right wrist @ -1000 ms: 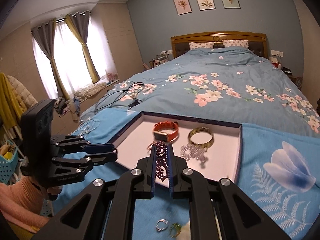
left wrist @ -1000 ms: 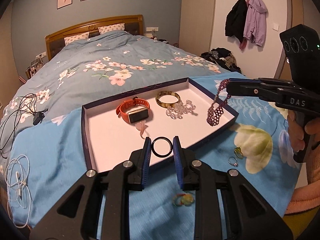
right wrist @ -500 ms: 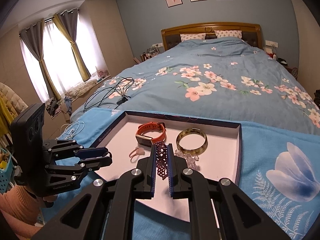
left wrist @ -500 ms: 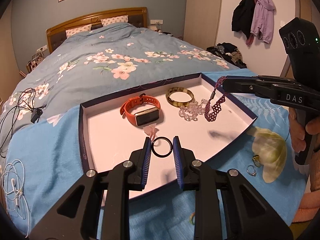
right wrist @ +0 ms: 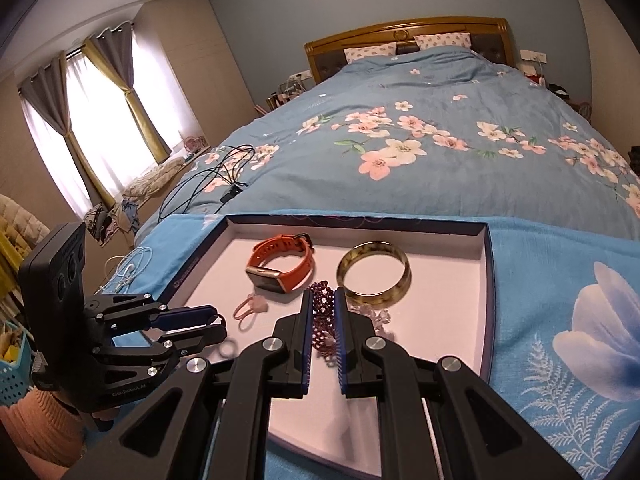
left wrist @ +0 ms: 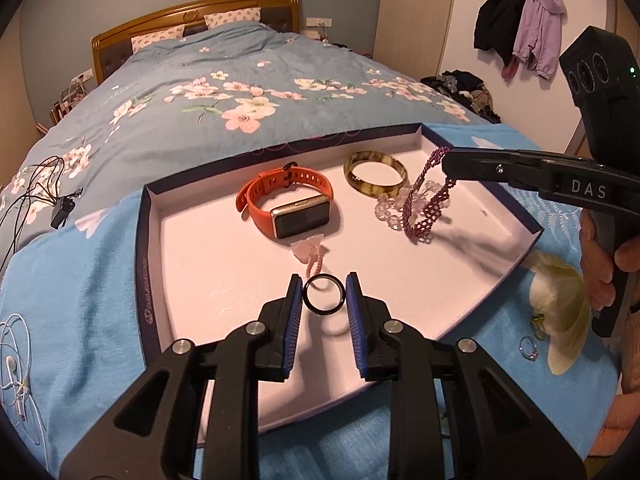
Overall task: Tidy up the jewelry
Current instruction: 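Carry the black ring in the left tool while the right tool carries the purple bracelet over the tray, then open both tools to drop the black ring and purple bracelet into the tray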
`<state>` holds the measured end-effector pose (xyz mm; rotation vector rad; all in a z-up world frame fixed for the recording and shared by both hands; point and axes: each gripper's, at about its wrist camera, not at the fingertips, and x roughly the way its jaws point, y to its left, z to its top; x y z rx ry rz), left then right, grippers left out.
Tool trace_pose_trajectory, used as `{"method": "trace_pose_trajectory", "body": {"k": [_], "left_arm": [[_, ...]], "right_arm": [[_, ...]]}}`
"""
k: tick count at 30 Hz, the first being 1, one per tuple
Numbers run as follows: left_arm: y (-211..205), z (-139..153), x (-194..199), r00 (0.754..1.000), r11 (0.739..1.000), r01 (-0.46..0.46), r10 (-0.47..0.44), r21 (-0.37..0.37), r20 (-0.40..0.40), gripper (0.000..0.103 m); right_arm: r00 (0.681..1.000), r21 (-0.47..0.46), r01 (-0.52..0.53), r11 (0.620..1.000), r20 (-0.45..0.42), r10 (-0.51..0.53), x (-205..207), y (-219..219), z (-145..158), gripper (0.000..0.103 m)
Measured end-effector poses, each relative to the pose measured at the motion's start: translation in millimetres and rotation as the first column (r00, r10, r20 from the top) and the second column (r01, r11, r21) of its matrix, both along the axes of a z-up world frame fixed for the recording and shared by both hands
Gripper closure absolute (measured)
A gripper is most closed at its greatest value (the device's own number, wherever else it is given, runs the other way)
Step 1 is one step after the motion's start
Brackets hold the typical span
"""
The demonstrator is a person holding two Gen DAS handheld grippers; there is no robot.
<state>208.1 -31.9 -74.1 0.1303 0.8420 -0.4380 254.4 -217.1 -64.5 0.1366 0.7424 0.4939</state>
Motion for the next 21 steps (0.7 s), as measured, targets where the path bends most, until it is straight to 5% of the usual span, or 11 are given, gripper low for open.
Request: {"method": "trace_pose_trajectory", "body": {"k": [21], "left_arm": [[-7, -11, 29, 0.998, 0.999, -0.04, 0.04, -0.009, -0.042, 0.076]], "right_arm": [[0.998, -0.07, 0.058, 0.996, -0.021, -0.06, 9, -3, -15, 0.09]]}}
